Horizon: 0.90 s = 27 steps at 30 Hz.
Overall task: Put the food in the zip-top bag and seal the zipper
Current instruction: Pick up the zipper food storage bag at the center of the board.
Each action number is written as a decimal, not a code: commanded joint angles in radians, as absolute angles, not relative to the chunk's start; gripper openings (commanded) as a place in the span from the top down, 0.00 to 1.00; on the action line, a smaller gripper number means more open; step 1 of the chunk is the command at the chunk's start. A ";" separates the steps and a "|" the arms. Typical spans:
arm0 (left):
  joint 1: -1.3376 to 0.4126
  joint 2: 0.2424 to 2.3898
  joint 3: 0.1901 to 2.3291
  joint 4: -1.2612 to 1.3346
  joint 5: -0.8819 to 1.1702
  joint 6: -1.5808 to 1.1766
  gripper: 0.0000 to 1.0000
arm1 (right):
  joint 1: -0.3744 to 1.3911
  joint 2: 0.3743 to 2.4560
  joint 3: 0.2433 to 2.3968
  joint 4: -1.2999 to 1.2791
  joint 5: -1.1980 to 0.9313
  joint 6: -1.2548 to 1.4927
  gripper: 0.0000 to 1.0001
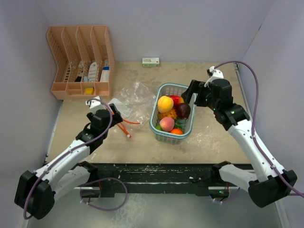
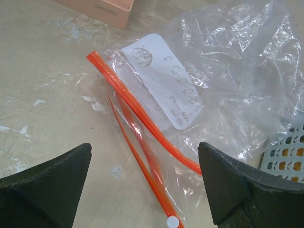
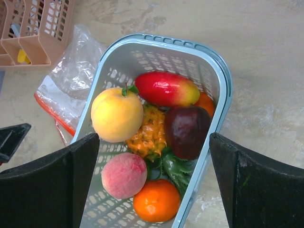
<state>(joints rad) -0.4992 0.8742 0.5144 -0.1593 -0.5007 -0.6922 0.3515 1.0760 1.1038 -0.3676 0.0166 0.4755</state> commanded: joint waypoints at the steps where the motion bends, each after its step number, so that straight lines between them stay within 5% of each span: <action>1: -0.475 0.960 0.492 0.118 -0.474 -0.710 0.05 | 0.354 1.051 1.101 -0.349 0.032 0.452 0.00; 16: -0.459 1.138 0.489 0.224 -0.480 -0.823 0.20 | 0.354 1.063 1.069 -0.322 0.020 0.443 0.00; 27: -0.456 1.208 0.468 0.267 -0.476 -0.852 0.22 | 0.354 1.080 1.054 -0.314 0.012 0.449 0.00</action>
